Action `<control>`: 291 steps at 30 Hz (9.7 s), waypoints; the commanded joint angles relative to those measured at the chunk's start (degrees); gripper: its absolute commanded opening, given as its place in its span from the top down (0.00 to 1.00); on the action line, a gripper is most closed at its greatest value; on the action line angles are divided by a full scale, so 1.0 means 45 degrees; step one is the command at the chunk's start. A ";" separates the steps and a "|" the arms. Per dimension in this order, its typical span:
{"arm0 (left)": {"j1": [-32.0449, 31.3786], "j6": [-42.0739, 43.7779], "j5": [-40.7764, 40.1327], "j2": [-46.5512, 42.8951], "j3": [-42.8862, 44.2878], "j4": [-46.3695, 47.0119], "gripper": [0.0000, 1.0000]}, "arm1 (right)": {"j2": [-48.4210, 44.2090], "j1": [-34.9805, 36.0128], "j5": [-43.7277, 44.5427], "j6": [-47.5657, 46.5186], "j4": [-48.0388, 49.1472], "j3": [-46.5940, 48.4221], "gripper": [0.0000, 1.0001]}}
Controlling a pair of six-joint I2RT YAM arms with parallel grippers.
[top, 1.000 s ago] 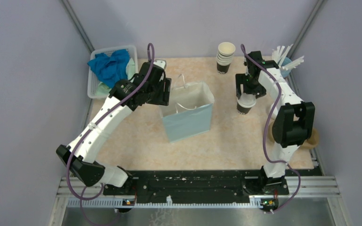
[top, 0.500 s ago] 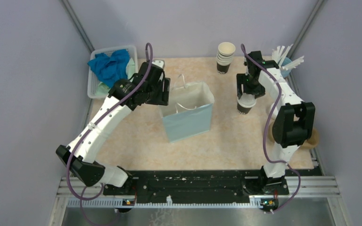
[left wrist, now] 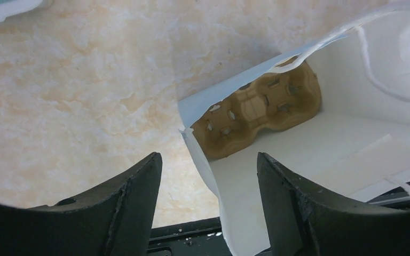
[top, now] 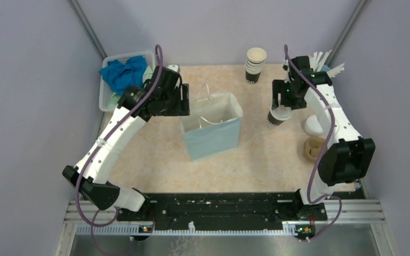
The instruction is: Pack the takeout coffee
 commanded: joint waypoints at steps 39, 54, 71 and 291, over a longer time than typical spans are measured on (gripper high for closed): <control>0.0181 0.1918 -0.1831 0.1869 0.1673 0.1812 1.00 | -0.4161 0.1168 -0.4013 0.1096 -0.0432 0.1630 0.28; 0.0381 0.3825 -0.1721 -0.0158 -0.3118 1.2252 1.00 | -0.2866 0.2360 -0.3741 0.0401 -0.1253 0.4586 0.29; 0.0437 0.0461 -0.2114 -0.3275 -0.6294 1.1072 1.00 | -0.3470 0.4717 -0.4231 -0.0637 -0.0422 0.4770 0.30; 0.0450 0.0382 0.2167 -0.7432 -1.0279 0.8927 1.00 | 0.0944 1.0134 0.2262 -1.4035 1.1428 -0.4279 0.37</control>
